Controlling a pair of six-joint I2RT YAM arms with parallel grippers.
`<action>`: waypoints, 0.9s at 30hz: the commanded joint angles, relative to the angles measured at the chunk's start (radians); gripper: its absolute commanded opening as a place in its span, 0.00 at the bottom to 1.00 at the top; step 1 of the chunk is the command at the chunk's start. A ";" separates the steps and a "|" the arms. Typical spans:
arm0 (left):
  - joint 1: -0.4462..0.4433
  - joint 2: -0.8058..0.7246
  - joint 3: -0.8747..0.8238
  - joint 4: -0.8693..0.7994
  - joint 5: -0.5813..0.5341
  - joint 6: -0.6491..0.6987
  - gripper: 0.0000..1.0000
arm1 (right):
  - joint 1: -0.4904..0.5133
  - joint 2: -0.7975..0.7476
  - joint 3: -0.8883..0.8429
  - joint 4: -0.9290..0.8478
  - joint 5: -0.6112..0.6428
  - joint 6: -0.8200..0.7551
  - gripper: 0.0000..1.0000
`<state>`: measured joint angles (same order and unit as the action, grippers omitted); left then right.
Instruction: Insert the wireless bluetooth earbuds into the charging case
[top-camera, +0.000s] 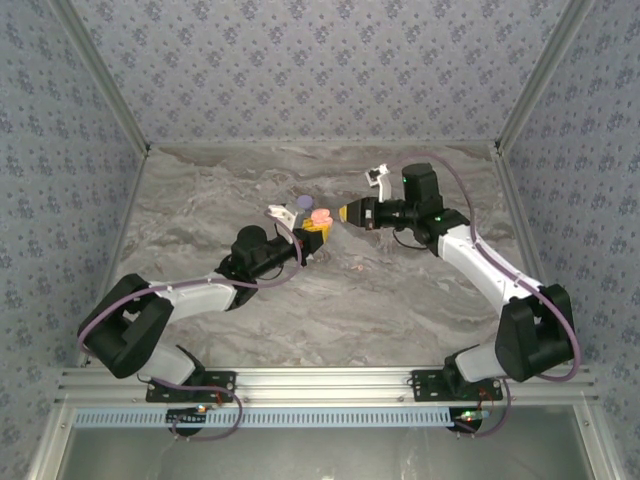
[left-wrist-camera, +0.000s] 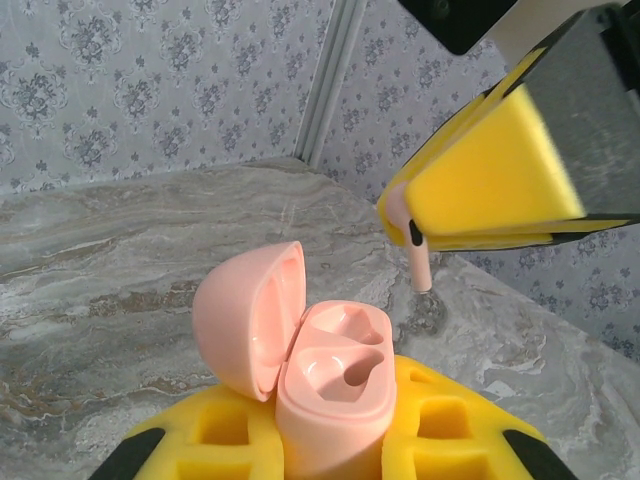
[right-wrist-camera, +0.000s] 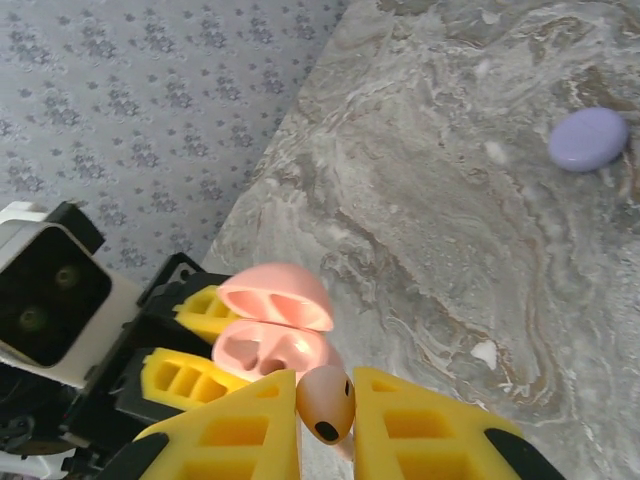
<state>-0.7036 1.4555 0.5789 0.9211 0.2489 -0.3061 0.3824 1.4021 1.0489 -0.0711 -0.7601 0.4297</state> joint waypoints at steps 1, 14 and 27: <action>-0.010 -0.004 0.006 0.051 -0.006 -0.010 0.09 | 0.023 -0.032 0.052 0.011 -0.030 -0.012 0.17; -0.026 0.002 0.027 0.082 0.031 -0.040 0.09 | 0.075 -0.006 0.092 0.022 -0.023 -0.028 0.18; -0.026 0.006 0.034 0.128 0.038 -0.100 0.09 | 0.083 0.004 0.093 0.033 -0.021 -0.038 0.19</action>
<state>-0.7231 1.4563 0.5793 0.9775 0.2653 -0.3801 0.4572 1.3968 1.1061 -0.0696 -0.7719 0.4179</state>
